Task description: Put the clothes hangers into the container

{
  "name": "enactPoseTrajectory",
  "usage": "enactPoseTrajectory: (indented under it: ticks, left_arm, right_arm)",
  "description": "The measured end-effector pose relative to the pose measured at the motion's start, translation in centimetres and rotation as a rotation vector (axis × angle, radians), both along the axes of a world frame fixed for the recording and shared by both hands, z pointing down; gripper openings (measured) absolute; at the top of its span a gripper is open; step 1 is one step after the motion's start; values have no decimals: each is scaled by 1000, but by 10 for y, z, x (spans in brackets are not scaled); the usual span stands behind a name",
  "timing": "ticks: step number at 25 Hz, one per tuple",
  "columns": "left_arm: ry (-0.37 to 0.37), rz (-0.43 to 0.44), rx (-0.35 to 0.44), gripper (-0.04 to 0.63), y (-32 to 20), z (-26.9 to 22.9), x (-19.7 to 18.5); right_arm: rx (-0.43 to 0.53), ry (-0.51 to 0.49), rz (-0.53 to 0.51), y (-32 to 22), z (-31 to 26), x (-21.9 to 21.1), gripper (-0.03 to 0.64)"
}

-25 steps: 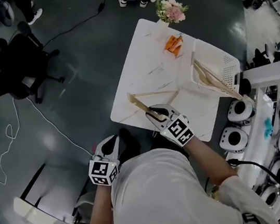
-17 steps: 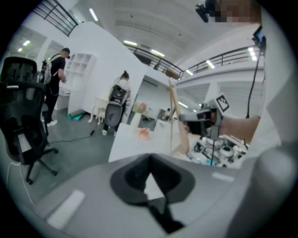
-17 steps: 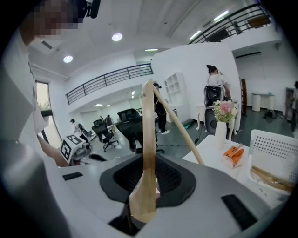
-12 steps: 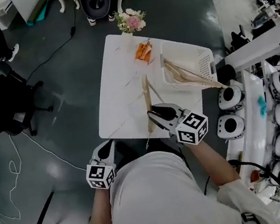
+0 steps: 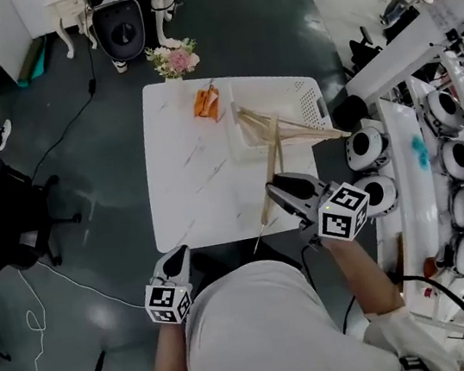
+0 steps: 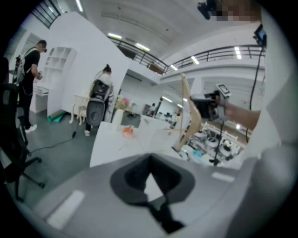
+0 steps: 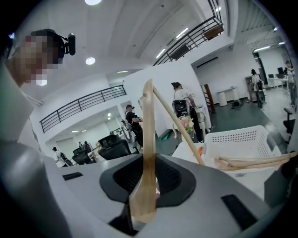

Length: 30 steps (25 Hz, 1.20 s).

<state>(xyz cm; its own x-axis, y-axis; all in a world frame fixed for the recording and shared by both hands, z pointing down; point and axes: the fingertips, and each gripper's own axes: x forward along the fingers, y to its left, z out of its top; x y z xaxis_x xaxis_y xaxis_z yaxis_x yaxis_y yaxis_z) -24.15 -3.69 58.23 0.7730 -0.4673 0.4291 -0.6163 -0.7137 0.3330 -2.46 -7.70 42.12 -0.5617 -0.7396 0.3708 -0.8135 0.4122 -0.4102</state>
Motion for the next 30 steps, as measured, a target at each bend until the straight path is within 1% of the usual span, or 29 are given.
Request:
enactPoseTrajectory:
  ticks: [6, 9, 12, 15, 17, 19, 24, 27, 30]
  left_arm:
    - [6, 43, 1, 3, -2, 2, 12]
    - [5, 64, -3, 3, 0, 4, 16]
    - [4, 78, -5, 3, 1, 5, 18]
    - [3, 85, -7, 3, 3, 8, 19]
    - [4, 86, -8, 3, 3, 9, 20]
    - [0, 85, -12, 3, 3, 9, 20]
    - [-17, 63, -17, 3, -1, 11, 22]
    - [-17, 13, -18, 3, -11, 9, 25]
    - [-15, -40, -25, 3, -16, 5, 33]
  right_arm:
    - [0, 57, 173, 8, -24, 77, 77]
    - [10, 122, 246, 11, -40, 113, 77]
    - [32, 218, 283, 9, -60, 143, 77]
    - [59, 295, 287, 0, -78, 164, 77]
    - [72, 339, 257, -10, -87, 170, 77]
    - [75, 368, 205, -25, -90, 172, 77]
    - [44, 416, 47, -70, -70, 159, 77]
    - [-9, 447, -71, -97, -42, 148, 77]
    - [-95, 456, -205, -117, -5, 137, 77]
